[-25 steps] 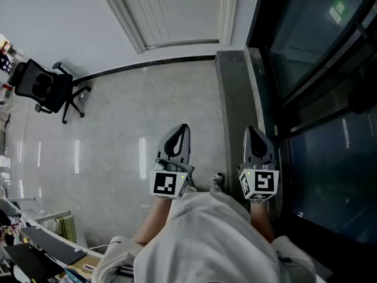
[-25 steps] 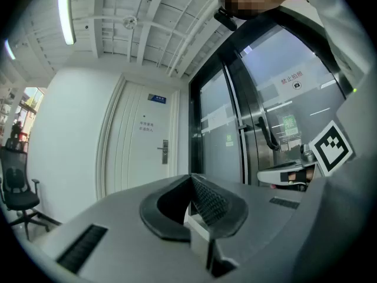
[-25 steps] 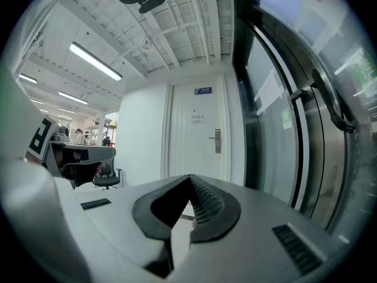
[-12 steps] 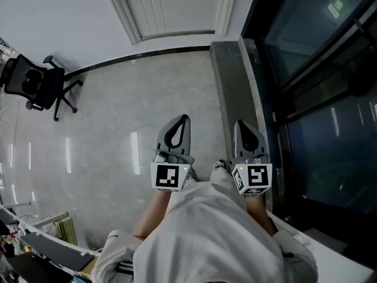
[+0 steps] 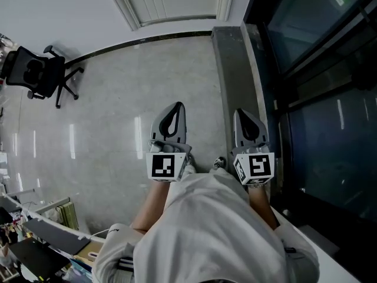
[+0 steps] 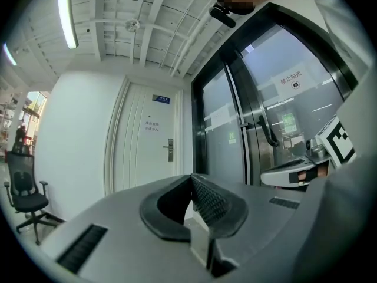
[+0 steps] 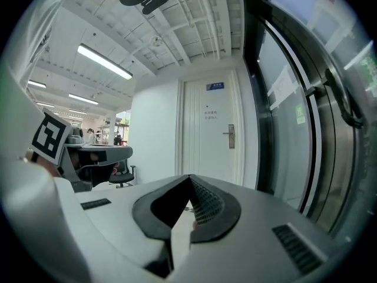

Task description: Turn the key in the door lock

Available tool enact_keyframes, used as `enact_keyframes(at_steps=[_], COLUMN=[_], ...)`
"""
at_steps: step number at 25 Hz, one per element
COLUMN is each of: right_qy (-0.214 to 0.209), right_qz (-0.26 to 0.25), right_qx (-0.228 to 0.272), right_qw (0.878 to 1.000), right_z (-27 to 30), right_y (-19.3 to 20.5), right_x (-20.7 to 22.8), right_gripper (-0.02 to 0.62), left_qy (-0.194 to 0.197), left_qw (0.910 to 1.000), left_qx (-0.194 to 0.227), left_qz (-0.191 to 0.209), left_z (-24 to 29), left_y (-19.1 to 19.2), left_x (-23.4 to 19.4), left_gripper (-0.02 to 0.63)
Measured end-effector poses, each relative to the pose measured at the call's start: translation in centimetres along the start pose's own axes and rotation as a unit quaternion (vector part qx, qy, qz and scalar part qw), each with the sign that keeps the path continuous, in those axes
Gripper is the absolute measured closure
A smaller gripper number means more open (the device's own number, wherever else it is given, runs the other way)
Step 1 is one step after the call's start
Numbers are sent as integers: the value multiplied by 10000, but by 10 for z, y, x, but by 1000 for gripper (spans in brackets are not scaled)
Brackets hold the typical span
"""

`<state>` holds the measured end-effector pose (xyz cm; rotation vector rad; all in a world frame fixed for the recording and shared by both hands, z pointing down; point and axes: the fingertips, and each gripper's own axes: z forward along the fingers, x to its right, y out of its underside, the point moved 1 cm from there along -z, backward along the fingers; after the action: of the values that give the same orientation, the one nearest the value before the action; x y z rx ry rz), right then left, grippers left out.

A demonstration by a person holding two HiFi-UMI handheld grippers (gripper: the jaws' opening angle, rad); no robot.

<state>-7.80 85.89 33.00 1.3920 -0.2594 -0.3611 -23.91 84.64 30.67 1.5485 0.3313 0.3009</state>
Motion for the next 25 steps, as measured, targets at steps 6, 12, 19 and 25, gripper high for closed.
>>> enact_keyframes(at_steps=[6, 12, 19, 25], right_qy=[-99, -140, -241, -216], right_qz=[365, 379, 466, 470], right_qx=[108, 120, 71, -3], right_qw=[9992, 9991, 9986, 9987], right_z=[-34, -61, -70, -59], right_y=[8, 15, 21, 27], right_x=[58, 98, 120, 127], right_gripper=[594, 594, 594, 594], left_qy=[-7, 91, -188, -248], left_qw=[9997, 9997, 9994, 9993], left_qx=[-215, -216, -279, -265], left_qz=[-95, -28, 45, 81], left_z=[15, 19, 22, 31], left_y=[9, 6, 8, 11], left_x=[68, 128, 140, 136], left_gripper=[598, 598, 598, 598])
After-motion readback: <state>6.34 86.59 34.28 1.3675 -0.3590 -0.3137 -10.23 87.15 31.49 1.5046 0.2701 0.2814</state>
